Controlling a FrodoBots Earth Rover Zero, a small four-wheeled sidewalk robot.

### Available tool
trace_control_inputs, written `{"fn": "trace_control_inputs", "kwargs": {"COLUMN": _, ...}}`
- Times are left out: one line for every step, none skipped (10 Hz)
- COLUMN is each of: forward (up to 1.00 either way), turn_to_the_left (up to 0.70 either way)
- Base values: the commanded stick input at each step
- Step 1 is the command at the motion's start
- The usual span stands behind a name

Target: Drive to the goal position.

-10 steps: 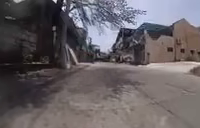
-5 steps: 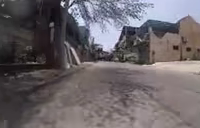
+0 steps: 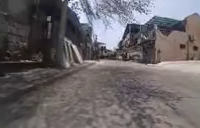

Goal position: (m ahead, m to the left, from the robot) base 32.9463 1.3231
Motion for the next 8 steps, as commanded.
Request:
{"fn": "trace_control_inputs", "kwargs": {"forward": 1.0, "turn_to_the_left": -0.03}}
{"fn": "trace_control_inputs", "kwargs": {"forward": 1.0, "turn_to_the_left": -0.03}}
{"fn": "trace_control_inputs", "kwargs": {"forward": 1.0, "turn_to_the_left": -0.03}}
{"fn": "trace_control_inputs", "kwargs": {"forward": 1.0, "turn_to_the_left": -0.03}}
{"fn": "trace_control_inputs", "kwargs": {"forward": 1.0, "turn_to_the_left": -0.03}}
{"fn": "trace_control_inputs", "kwargs": {"forward": 1.0, "turn_to_the_left": -0.03}}
{"fn": "trace_control_inputs", "kwargs": {"forward": 1.0, "turn_to_the_left": -0.03}}
{"fn": "trace_control_inputs", "kwargs": {"forward": 1.0, "turn_to_the_left": -0.03}}
